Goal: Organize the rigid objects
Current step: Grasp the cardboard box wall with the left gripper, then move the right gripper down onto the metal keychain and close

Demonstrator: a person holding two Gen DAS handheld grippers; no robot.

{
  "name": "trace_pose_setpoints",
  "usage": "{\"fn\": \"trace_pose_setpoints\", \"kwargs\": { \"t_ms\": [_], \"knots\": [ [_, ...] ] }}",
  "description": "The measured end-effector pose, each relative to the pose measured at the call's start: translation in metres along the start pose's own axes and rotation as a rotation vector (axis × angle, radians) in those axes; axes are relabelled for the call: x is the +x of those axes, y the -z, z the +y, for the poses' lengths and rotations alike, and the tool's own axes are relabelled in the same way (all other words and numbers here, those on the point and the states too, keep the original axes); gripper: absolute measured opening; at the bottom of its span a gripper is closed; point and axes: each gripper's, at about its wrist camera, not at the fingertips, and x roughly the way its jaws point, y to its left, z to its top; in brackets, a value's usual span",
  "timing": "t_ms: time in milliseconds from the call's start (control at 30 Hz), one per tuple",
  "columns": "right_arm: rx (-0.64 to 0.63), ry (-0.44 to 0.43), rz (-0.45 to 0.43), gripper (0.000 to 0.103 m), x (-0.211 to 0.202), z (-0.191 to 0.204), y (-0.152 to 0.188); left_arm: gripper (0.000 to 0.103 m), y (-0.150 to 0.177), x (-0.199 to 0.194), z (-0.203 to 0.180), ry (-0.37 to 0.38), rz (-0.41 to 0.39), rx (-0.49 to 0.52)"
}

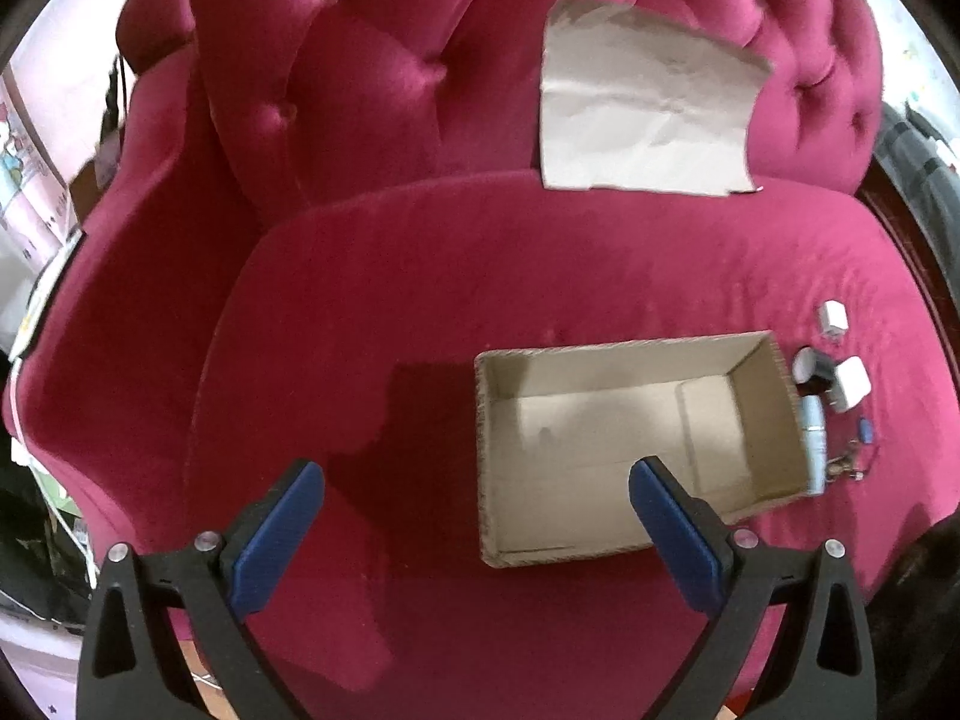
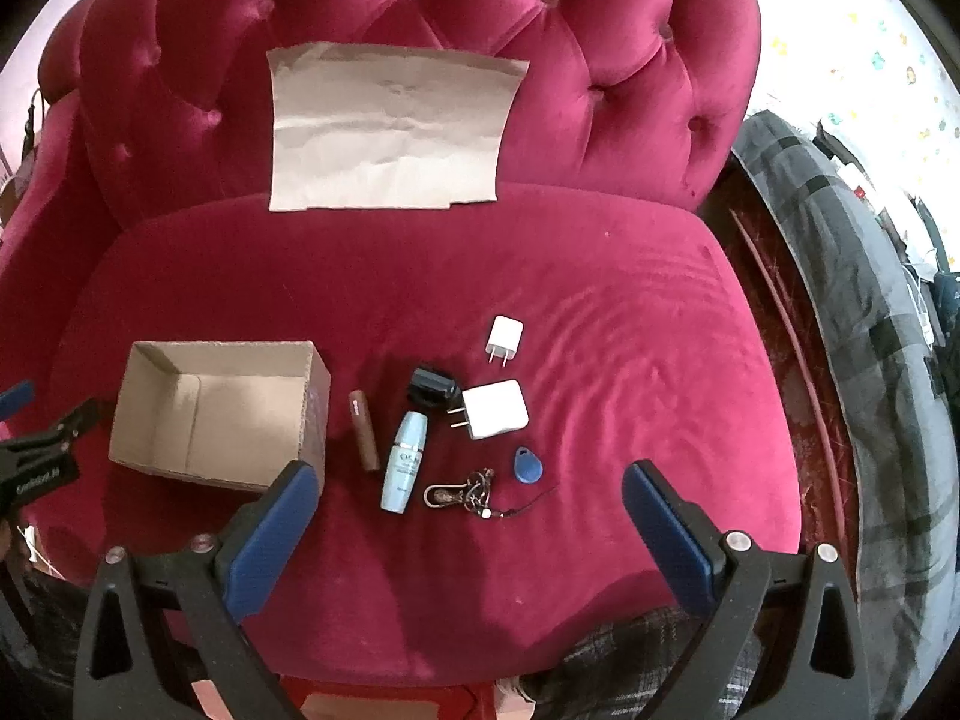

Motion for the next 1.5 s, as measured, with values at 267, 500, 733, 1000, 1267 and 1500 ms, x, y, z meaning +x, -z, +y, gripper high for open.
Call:
{"fn": "trace_pose_setpoints", "kwargs": {
  "t_ms": [267, 500, 733, 1000, 1267, 1500],
  "knots": [
    [-0.009, 0.02, 0.049, 0.103, 0.026, 0.003, -0.004, 0.103, 0.002, 0.054, 0.02, 0.021, 0.073, -0.027],
    [-0.018, 0.029, 0.082, 0.103, 0.045, 0.007, -0.007, 0.09, 0.002, 0.08, 0.023, 0.063, 0.104, -0.018],
    [-0.024, 0.035, 0.106, 0.103, 0.06, 0.009, -0.008, 0.065, 0.008, 0.106, 0.024, 0.085, 0.167, -0.019],
    [-0.02, 0.045, 0.134, 0.103, 0.073, 0.007, -0.01, 0.016, 0.012, 0.122, 0.02, 0.17, 0.202, -0.005],
    [-0.016, 0.049, 0.135, 0.103, 0.078, 0.005, -0.01, 0.006, 0.014, 0.12, 0.02, 0.194, 0.191, -0.005],
    [-0.017, 0.056, 0.136, 0.103, 0.081, 0.004, -0.008, 0.006, 0.011, 0.118, 0.019, 0.192, 0.195, -0.011]
  ]
}}
